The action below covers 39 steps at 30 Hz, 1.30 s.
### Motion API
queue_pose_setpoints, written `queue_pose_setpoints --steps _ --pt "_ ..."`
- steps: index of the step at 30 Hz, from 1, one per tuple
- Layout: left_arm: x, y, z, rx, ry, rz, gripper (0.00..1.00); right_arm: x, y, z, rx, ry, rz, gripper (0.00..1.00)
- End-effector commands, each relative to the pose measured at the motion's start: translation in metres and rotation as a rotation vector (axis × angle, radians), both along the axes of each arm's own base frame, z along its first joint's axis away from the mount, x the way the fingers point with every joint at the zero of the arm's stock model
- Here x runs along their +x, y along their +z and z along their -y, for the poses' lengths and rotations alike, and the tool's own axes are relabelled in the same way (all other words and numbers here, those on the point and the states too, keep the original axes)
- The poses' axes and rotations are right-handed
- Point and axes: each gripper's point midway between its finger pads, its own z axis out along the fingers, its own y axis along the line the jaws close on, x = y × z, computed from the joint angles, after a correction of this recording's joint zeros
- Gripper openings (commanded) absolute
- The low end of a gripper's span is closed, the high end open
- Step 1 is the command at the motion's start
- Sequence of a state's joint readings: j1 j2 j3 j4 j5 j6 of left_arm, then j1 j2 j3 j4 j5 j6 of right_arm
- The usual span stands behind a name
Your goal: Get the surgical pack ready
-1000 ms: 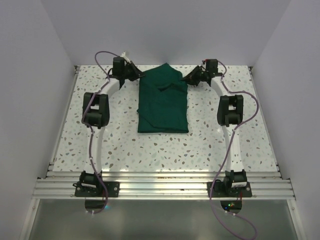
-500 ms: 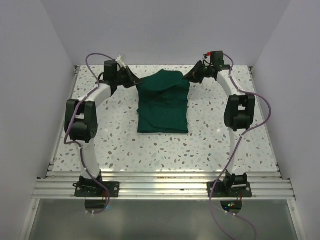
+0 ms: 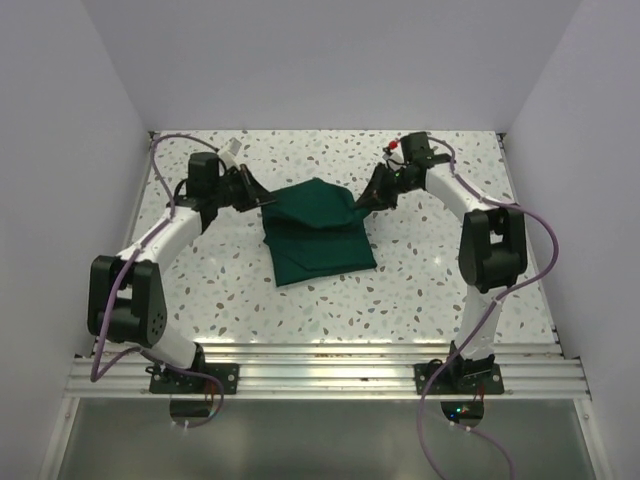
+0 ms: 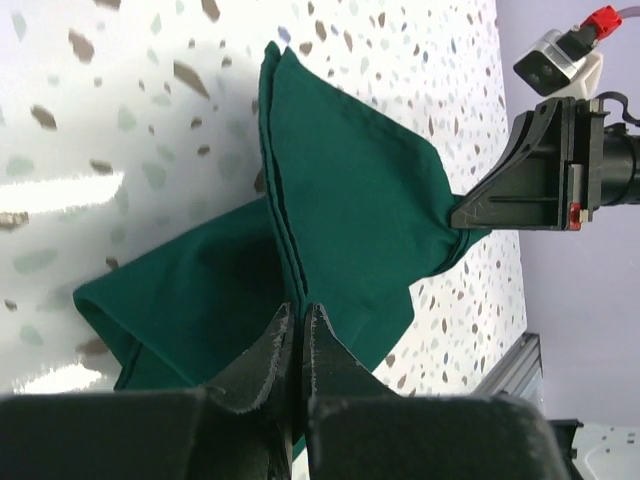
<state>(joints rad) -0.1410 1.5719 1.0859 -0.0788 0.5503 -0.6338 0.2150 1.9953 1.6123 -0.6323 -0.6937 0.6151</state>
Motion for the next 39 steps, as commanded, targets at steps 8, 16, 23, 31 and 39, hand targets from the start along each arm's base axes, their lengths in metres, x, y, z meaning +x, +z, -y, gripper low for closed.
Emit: queue_pose_setpoints --steps 8,16,23,31,39 --pt "-0.080 -0.049 0.016 0.019 -0.136 -0.104 0.00 -0.045 -0.022 0.021 -0.080 0.056 -0.045 0.15" --pt "-0.116 -0.078 0.007 0.051 -0.142 -0.174 0.20 -0.075 -0.027 0.028 -0.092 0.116 -0.072 0.42" --pt "-0.106 -0.068 -0.002 0.133 -0.131 -0.136 0.43 -0.049 0.017 0.028 -0.113 0.168 0.162 0.74" --pt "-0.091 -0.040 -0.008 0.176 -0.107 -0.014 0.47 0.004 0.042 -0.010 -0.030 0.199 0.348 0.98" --pt "-0.078 -0.031 -0.024 0.198 -0.036 -0.002 0.45 0.045 0.015 -0.039 0.009 0.281 0.389 0.99"
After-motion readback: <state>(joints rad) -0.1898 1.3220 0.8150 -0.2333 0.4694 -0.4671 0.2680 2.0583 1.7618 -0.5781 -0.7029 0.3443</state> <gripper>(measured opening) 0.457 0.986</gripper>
